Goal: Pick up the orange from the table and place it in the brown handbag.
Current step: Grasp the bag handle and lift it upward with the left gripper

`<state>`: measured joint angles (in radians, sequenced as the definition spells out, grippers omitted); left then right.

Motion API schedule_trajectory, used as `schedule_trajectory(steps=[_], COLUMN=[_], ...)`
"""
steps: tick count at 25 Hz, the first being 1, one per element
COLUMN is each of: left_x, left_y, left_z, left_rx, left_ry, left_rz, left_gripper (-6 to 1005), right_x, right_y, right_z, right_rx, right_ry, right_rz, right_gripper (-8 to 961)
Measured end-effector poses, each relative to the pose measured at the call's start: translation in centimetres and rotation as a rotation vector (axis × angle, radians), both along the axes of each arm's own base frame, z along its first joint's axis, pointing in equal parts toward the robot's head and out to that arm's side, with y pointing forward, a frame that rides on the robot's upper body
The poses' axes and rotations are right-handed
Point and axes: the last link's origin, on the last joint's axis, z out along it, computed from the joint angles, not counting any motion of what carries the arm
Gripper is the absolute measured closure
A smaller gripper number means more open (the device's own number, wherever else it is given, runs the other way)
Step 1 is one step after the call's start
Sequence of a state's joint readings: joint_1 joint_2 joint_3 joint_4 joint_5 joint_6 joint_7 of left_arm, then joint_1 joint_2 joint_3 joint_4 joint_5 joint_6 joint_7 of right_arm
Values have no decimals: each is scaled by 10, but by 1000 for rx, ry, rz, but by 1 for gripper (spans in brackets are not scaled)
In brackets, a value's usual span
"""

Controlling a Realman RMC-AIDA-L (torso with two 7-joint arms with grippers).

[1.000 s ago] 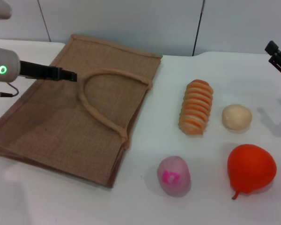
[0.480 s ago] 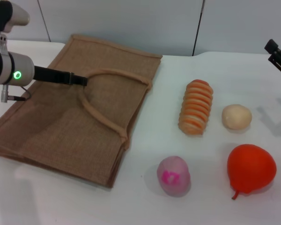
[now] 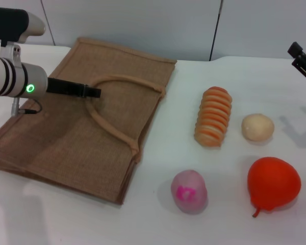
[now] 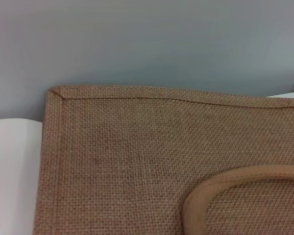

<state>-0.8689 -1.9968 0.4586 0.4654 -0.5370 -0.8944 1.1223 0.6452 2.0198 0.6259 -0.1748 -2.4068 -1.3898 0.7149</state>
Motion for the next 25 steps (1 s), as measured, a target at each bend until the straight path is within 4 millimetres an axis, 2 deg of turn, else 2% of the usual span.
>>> schedule_trajectory(steps=[14, 22, 25], left_x=[2, 2, 2], left_y=[0, -1, -1], left_z=[-8, -9, -9], left_rx=[-21, -21, -20], left_ry=[6, 3, 1], left_rz=[-7, -2, -2], left_gripper=[401, 779, 794], right_x=[0, 0, 0], right_y=[0, 0, 0], right_z=[0, 0, 0], right_rx=[4, 2, 2], right_ry=[3, 3, 3], right_rz=[-3, -2, -2], right_gripper=[214, 215, 215])
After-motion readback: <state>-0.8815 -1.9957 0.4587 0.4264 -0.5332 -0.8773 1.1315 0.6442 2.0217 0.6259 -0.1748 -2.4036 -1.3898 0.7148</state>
